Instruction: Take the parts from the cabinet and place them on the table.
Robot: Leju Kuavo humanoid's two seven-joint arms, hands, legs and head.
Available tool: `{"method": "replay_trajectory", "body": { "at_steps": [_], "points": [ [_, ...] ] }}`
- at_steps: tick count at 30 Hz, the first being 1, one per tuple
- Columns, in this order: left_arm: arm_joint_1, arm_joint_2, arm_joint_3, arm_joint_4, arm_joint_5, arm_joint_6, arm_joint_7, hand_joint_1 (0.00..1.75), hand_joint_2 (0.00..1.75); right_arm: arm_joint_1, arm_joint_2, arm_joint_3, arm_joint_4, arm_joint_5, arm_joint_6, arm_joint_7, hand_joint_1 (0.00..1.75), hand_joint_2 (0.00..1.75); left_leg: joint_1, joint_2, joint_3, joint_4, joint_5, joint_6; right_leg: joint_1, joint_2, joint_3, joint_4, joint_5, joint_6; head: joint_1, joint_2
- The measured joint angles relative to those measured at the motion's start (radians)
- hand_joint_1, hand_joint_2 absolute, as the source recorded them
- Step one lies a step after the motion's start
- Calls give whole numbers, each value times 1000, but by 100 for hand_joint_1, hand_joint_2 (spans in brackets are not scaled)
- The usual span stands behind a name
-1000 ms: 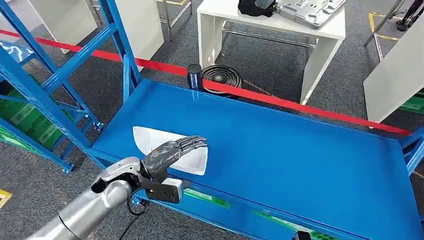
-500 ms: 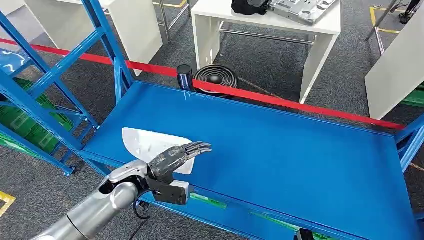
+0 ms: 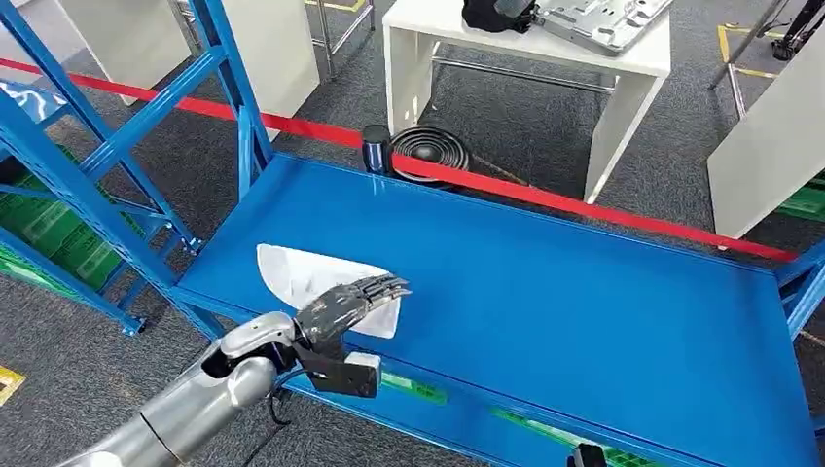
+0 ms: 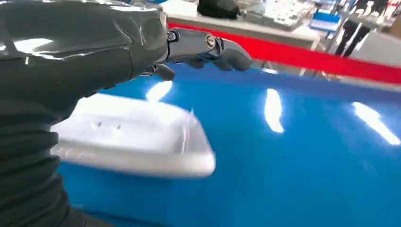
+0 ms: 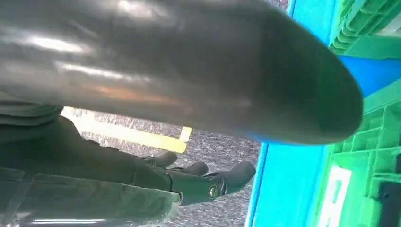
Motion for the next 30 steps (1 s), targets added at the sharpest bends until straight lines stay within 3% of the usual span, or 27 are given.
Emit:
{"method": "replay_trajectory", "body": {
  "at_steps": [1, 2, 4, 5, 6, 8, 10, 12, 14, 15, 16, 17, 19, 20, 21, 24, 25, 27, 29, 30],
  "points": [
    [1, -1, -2, 4, -3, 1, 1, 0, 175, 1, -1, 0, 0, 0, 0, 0, 0, 0, 0, -1, 0, 1, -1, -1, -2, 0, 10, -24, 16, 10, -1, 0],
    [1, -1, -4, 7, -5, 3, 3, 0, 175, 0, -2, 0, 0, 0, 0, 0, 0, 0, 1, -2, 1, 3, -2, -3, -4, -1, 45, -95, 49, 22, 0, 0],
    [1, -2, -6, 8, -16, 12, 6, 0, 175, -2, -5, 1, 0, 0, -1, 0, 0, 0, 3, -3, -1, 19, -12, -15, -11, -4, 140, -287, 123, 42, 0, 0],
    [1, -3, -7, 8, -24, 18, 8, 0, 175, -4, -4, 2, 0, 0, -1, 1, 0, 0, -2, -4, -8, 27, -18, -22, -5, -1, 149, -296, 112, 25, 1, 0],
    [1, -2, -8, 8, -30, 21, 12, 0, 175, -3, -3, 2, -1, 0, -2, 0, 0, 0, -5, -4, -13, 40, -22, -25, -8, 0, 149, -309, 119, 14, -1, 0],
    [4, -1, -13, 8, -50, 32, 18, 0, 175, -4, -3, 4, -3, 0, -5, 3, 0, 0, -3, -5, -15, 36, -22, -29, -1, 0, 146, -301, 117, 1, 0, 0],
    [9, 3, -15, 6, -67, 37, 29, 0, 175, -5, 1, 8, -5, 0, -6, 3, 0, 0, 1, -4, -23, 46, -32, -38, -11, 1, 148, -304, 120, -11, 1, 0],
    [12, 6, -15, -1, -80, 43, 38, 0, 175, -9, 0, 8, -5, 0, -8, 3, 0, 0, 5, -5, -66, 150, -95, -50, -11, 1, 151, -304, 118, -20, -6, 0],
    [26, 11, -15, -2, -92, 48, 47, 0, 175, -9, 0, 9, -5, 0, -8, 4, 0, 0, 10, -4, -148, 317, -163, -56, -8, 1, 150, -304, 118, -20, -5, 0],
    [36, 12, -15, -2, -100, 52, 49, 0, 175, -9, 0, 10, -5, 1, -8, 5, 0, 0, 10, -5, -174, 366, -171, -56, -7, 1, 150, -304, 118, -21, -5, 0],
    [44, 13, -15, -3, -103, 56, 50, 0, 175, -9, 0, 10, -5, 1, -9, 7, 0, 0, 9, -5, -175, 362, -157, -54, -5, 2, 150, -304, 118, -21, -6, 0],
    [48, 15, -14, -3, -109, 60, 52, 0, 175, -9, 0, 10, -5, 1, -10, 7, 0, 0, 9, -5, -153, 310, -121, -48, -3, 4, 151, -304, 118, -21, -6, 0],
    [48, 18, -10, -10, -114, 61, 53, 0, 175, -10, 0, 10, -7, 2, -10, 8, 0, 0, 3, -5, -66, 132, -35, -27, 4, 6, 155, -304, 118, -21, -6, 0],
    [48, 19, -5, -14, -114, 63, 54, 0, 175, -10, 4, 11, -10, 2, -10, 9, 0, 0, -6, -5, -28, 56, -22, -10, 0, 5, 155, -305, 118, -20, -5, 0],
    [48, 21, 0, -17, -118, 64, 55, 0, 175, -14, 6, 13, -12, 2, -11, 9, 0, 0, -8, 4, -24, 47, -28, -9, 10, 5, 152, -306, 119, -18, -1, 0],
    [51, 22, 0, -23, -141, 76, 62, 0, 175, -17, 8, 16, -13, 3, -13, 13, 0, 0, -15, 2, -28, 43, -25, -5, 4, 0, 153, -312, 123, -7, -4, 0],
    [52, 24, 2, -29, -153, 83, 69, 0, 175, -18, 8, 17, -13, 3, -16, 13, 0, 0, -4, 2, -8, 22, -10, -2, 9, 0, 151, -308, 122, -4, -3, 0],
    [50, 24, 3, -40, -175, 98, 84, 0, 175, -21, 7, 17, -13, 6, -18, 14, 0, 0, -3, 4, -7, 9, 2, 7, 7, -1, 112, -228, 74, -10, -1, 0],
    [57, 23, 2, -47, -204, 110, 108, 0, 175, -24, 5, 17, -13, 7, -20, 16, 0, 0, -4, 4, -11, 9, 2, 7, 5, -1, 37, -65, 8, -13, 0, 0],
    [62, 24, 2, -51, -216, 116, 120, 0, 175, -23, 5, 17, -13, 8, -21, 16, 0, 0, -4, 4, -12, 10, 2, 7, 4, -1, 8, -2, -11, -8, 0, 0]
  ]
}}
